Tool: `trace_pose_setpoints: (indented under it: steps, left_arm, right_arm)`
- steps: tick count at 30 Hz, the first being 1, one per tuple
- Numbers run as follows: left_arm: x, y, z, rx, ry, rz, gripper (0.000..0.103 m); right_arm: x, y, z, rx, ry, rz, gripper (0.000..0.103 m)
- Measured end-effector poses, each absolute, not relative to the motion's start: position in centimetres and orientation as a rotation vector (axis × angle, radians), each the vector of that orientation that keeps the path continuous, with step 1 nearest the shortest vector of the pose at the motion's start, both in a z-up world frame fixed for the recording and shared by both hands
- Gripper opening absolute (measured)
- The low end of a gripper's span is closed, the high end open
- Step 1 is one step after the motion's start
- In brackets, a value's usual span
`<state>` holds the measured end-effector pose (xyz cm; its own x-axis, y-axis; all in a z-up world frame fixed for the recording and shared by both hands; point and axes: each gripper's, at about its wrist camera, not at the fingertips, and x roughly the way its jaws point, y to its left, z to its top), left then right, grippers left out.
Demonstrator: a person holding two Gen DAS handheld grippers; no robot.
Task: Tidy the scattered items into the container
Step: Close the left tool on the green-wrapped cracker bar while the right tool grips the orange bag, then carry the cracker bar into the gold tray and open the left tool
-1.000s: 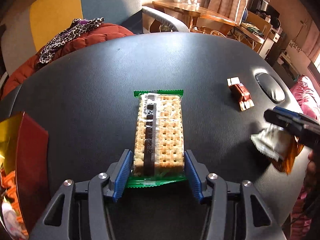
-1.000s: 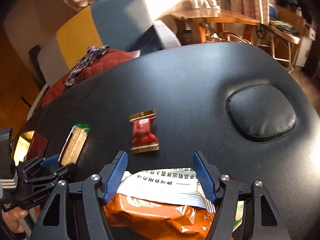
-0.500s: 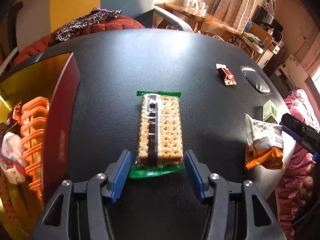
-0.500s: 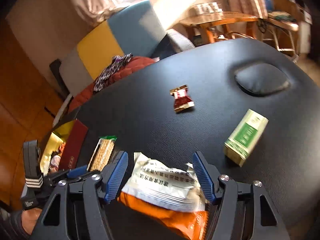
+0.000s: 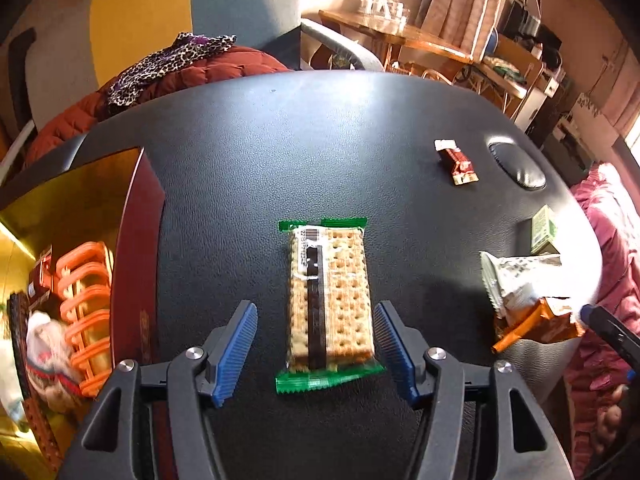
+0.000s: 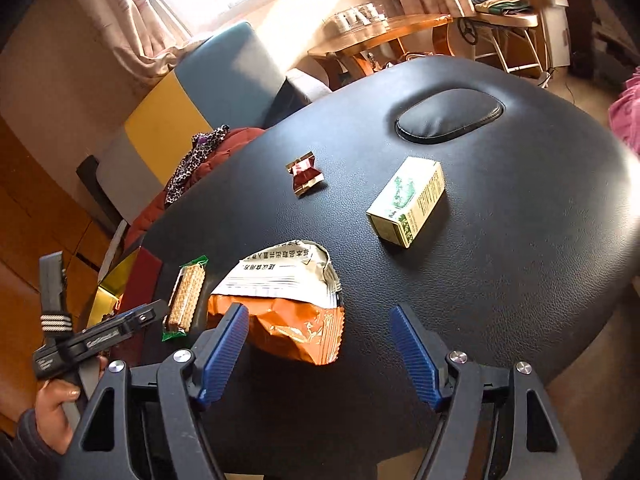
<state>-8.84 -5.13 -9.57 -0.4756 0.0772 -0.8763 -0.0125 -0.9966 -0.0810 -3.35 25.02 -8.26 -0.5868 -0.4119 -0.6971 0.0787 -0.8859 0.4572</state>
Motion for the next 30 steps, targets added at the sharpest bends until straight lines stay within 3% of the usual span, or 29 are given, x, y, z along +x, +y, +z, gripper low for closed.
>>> trace_pose_setpoints:
  steps: [13, 17, 21, 23, 30]
  left_arm:
    - [-11.4, -4.8, -12.3, -1.668, -0.069, 2.617, 0.063]
    - [-10.9, -4.2, -12.6, -1.642, 0.014, 2.639, 0.062]
    - [-9.8, -4.2, -12.5, -1.607, 0.009, 2.647, 0.049]
    - [-9.1, -4.2, -12.6, -1.594, 0.018, 2.637, 0.049]
    - [-6.1, -4.0, -12.3, -1.574, 0.018, 2.613, 0.049]
  right_arm:
    - [-3.2, 24.8, -9.0, 1.258, -0.534, -2.508, 0.076]
    - [-3.4, 24.7, -9.1, 1.263, -0.529, -2.507, 0.076]
    - [-3.4, 24.5, -8.8, 1.252, -0.506, -2.510, 0.077]
    - [-3.2, 24.3, -8.5, 1.238, -0.489, -2.508, 0.077]
    - [-2.2, 22.6, -6.3, 1.123, -0.236, -2.469, 0.077]
